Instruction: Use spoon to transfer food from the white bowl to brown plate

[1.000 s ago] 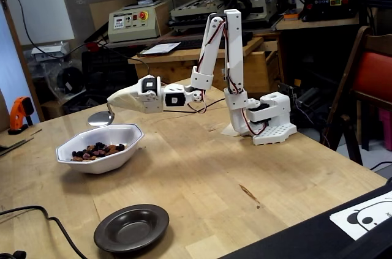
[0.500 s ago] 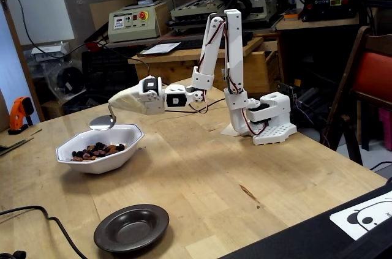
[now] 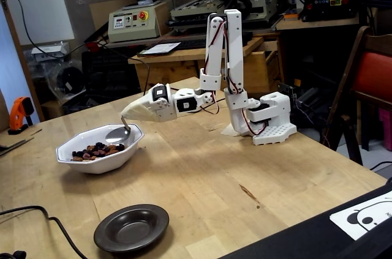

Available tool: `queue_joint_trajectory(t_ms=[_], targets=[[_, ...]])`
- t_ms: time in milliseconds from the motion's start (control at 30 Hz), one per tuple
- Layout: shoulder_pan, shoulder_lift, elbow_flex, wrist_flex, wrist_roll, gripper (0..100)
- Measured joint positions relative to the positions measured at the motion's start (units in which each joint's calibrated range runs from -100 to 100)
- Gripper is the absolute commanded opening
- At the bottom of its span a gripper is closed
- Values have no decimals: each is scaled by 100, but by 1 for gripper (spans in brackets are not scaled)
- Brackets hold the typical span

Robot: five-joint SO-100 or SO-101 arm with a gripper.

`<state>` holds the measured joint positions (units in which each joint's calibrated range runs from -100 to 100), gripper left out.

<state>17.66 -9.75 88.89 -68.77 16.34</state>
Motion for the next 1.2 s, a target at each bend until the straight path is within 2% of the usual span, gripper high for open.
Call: queue_joint_trajectory(t_ms=[400,967,1200], targets=[[0,507,-8,0,469,3],[0,601,-1094,0,508,3],[0,601,-1094,0,879,3]])
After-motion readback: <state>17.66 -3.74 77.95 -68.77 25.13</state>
